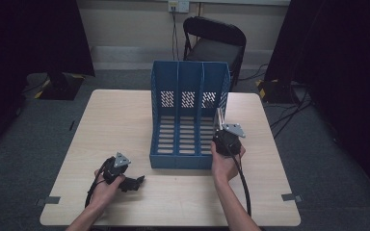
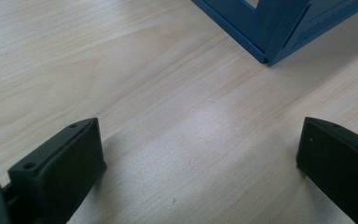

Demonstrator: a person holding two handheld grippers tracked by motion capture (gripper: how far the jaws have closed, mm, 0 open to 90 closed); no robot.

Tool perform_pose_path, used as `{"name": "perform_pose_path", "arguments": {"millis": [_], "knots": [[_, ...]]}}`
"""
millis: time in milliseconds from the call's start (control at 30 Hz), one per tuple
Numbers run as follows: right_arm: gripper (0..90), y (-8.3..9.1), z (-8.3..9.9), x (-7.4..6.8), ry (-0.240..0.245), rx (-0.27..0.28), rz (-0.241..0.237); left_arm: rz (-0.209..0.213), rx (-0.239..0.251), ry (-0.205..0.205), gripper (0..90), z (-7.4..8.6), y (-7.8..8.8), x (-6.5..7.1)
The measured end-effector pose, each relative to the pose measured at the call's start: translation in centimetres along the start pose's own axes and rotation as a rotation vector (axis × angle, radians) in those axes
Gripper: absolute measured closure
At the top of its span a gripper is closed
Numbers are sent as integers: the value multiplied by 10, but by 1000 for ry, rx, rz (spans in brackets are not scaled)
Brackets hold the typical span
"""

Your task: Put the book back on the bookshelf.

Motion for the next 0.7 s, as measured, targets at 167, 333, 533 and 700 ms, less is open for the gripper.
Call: {"name": "perform_pose_path", "arguments": {"millis": [167, 333, 533, 700], "knots": [[611, 0, -1, -1, 15, -3, -9, 2, 0, 0, 0, 0, 0, 0], [566, 1, -2, -2, 12, -7, -25, 2, -1, -1, 0, 0, 0, 0], [525, 3, -3, -4, 22, -10, -52, 1, 1, -7, 1, 0, 1, 1], [493, 4, -6, -6, 28, -6, -86, 3, 1, -7, 0, 0, 0, 1]]}}
Point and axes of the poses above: each handheld gripper's, and its own axes: y roughly backward along the jaws, z roughly out of its underside, x roughly to its right, the point moved 4 cm from there along -y, roughly forward along the jaws, and after that the axes turned 13 degrees about -y, right-handed, at the moved point
